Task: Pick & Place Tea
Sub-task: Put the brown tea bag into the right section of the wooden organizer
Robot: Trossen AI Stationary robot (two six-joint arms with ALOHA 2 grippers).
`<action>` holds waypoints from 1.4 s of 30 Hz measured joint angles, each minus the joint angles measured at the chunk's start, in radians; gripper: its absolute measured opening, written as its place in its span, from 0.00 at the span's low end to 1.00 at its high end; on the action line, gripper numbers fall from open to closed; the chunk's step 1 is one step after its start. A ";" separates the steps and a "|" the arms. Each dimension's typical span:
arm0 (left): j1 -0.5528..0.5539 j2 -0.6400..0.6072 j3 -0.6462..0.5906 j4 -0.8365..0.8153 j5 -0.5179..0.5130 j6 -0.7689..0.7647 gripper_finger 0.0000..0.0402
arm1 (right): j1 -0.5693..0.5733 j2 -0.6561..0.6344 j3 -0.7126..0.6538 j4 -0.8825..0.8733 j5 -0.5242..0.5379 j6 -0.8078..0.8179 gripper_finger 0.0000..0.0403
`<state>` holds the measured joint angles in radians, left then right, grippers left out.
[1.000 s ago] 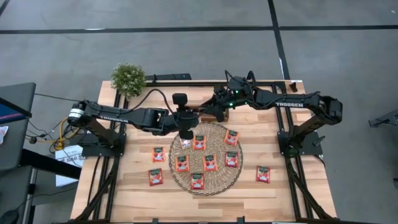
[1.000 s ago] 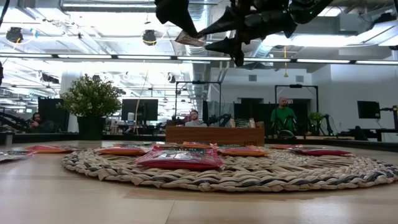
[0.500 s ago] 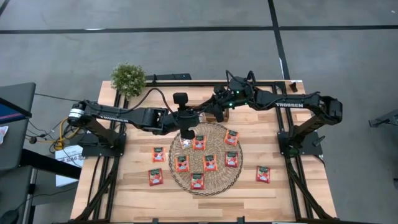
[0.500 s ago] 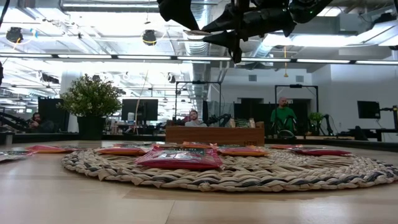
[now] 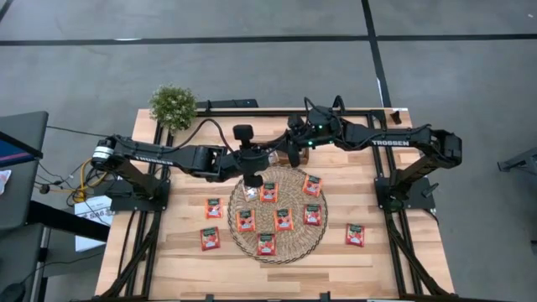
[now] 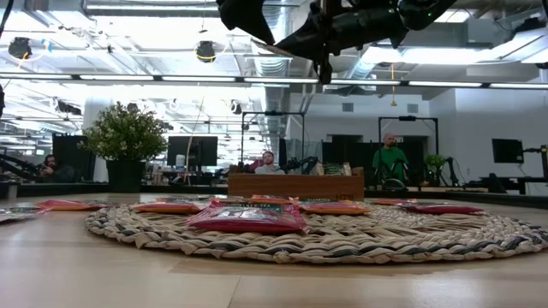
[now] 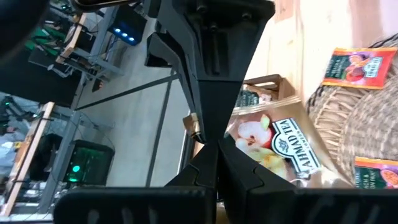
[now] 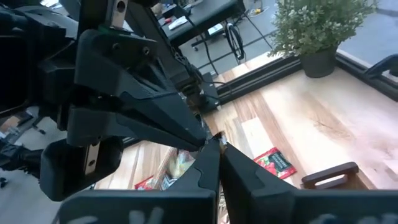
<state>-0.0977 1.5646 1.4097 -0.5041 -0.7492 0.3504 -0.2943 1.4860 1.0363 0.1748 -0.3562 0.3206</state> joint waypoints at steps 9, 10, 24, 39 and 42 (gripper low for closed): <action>-0.001 0.000 0.000 -0.001 -0.099 0.000 0.00 | -0.006 0.000 0.000 -0.002 0.049 0.001 0.00; -0.001 0.000 0.000 -0.002 -0.116 0.001 0.01 | -0.009 0.000 0.000 -0.006 0.050 0.002 0.00; 0.073 -0.039 0.000 -0.456 -0.082 -0.493 0.04 | -0.078 -0.170 -0.024 -0.295 0.304 -0.101 0.00; 0.105 -0.272 -0.271 -0.397 -0.043 -0.726 0.04 | -0.074 -0.360 -0.412 0.007 0.360 -0.040 0.00; 0.105 -0.347 -0.370 -0.316 -0.011 -0.750 0.04 | -0.074 -0.340 -0.448 0.053 0.385 -0.041 0.00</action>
<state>0.0073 1.2180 1.0400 -0.8200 -0.7598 -0.3992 -0.3683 1.1456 0.5882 0.2279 0.0287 0.2793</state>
